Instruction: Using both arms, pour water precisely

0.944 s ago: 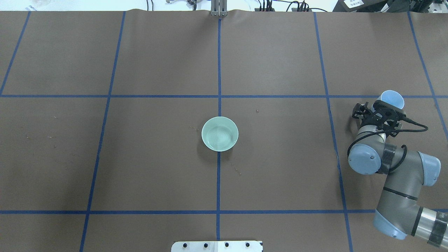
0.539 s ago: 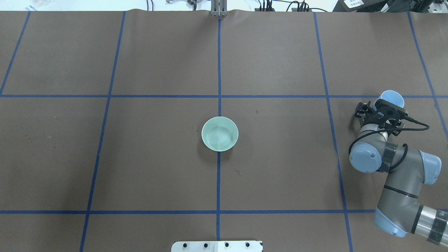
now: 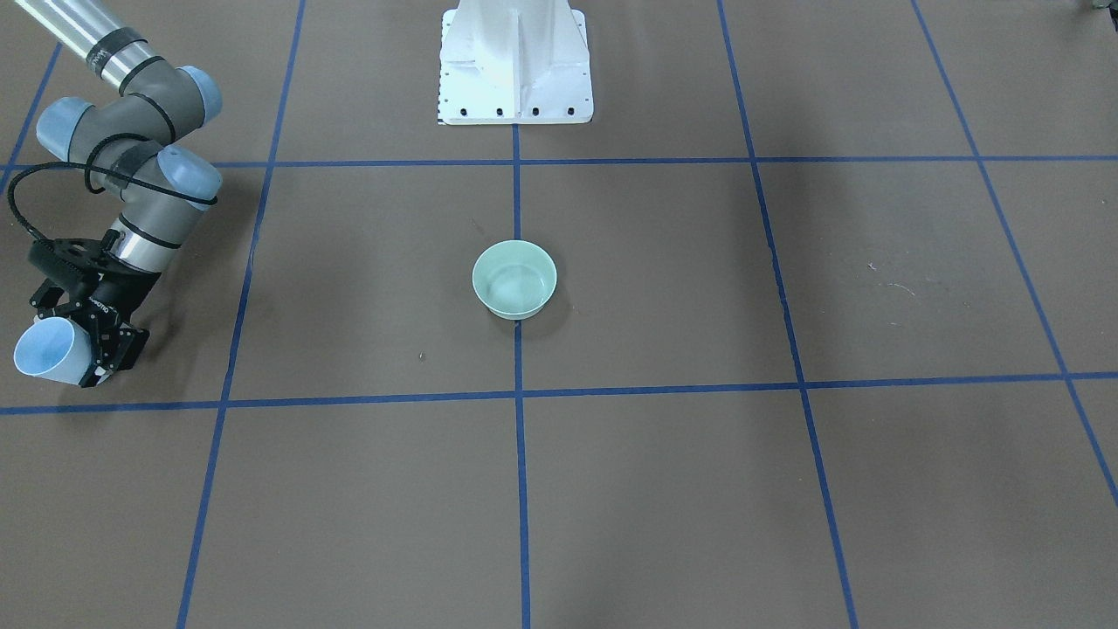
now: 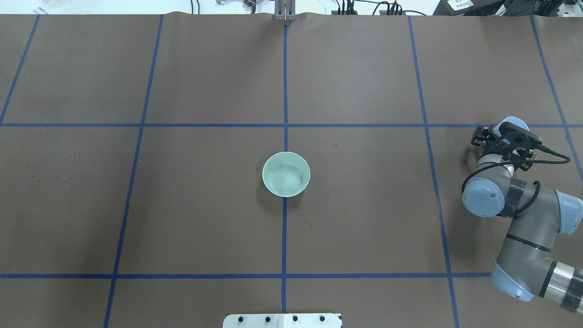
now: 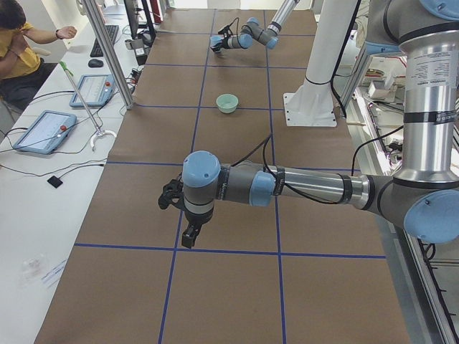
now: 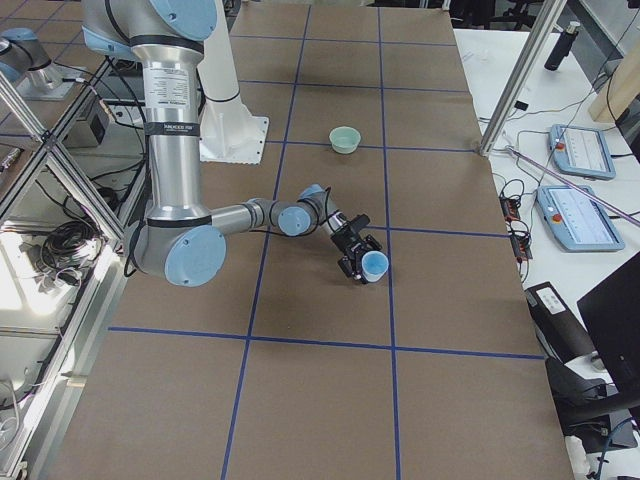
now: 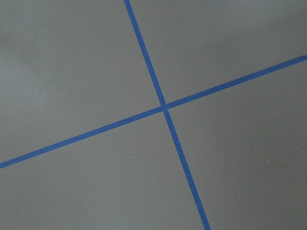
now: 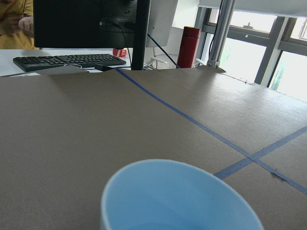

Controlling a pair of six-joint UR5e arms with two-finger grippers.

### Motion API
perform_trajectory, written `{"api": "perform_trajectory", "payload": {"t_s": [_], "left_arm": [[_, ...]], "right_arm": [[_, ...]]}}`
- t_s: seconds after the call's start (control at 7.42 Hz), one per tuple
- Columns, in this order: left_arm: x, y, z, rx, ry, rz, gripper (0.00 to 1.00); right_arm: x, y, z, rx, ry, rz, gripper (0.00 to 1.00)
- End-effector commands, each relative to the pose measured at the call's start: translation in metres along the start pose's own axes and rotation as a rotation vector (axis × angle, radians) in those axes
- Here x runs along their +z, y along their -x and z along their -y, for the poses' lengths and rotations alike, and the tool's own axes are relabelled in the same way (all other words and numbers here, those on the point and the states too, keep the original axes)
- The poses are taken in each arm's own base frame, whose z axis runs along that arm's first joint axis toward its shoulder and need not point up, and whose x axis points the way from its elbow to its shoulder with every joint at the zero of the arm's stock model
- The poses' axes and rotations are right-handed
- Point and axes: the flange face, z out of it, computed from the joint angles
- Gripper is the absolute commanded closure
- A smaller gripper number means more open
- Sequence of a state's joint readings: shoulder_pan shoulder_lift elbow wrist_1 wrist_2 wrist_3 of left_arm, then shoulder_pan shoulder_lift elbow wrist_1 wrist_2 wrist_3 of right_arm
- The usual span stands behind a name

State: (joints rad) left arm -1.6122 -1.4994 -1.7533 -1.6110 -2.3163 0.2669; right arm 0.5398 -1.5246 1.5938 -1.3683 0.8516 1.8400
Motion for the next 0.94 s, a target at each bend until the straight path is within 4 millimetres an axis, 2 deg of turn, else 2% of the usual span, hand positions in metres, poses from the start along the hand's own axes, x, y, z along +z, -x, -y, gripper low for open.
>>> {"api": "perform_trajectory", "payload": {"t_s": [0.0, 0.13, 0.4, 0.81], "left_arm": [[0.000, 0.000, 0.000, 0.000, 0.000, 0.000, 0.00], [0.000, 0.000, 0.000, 0.000, 0.000, 0.000, 0.00], [0.000, 0.001, -0.001, -0.002, 0.000, 0.000, 0.00], [0.008, 0.005, -0.004, -0.033, 0.021, -0.010, 0.00]], "right_arm": [[0.001, 0.001, 0.003, 0.004, -0.018, 0.004, 0.83], [0.003, 0.000, 0.006, 0.007, -0.020, 0.000, 0.93], [0.009, -0.001, 0.019, -0.022, -0.054, -0.003, 0.99], [-0.002, 0.016, 0.032, -0.033, -0.054, 0.026, 1.00]]}}
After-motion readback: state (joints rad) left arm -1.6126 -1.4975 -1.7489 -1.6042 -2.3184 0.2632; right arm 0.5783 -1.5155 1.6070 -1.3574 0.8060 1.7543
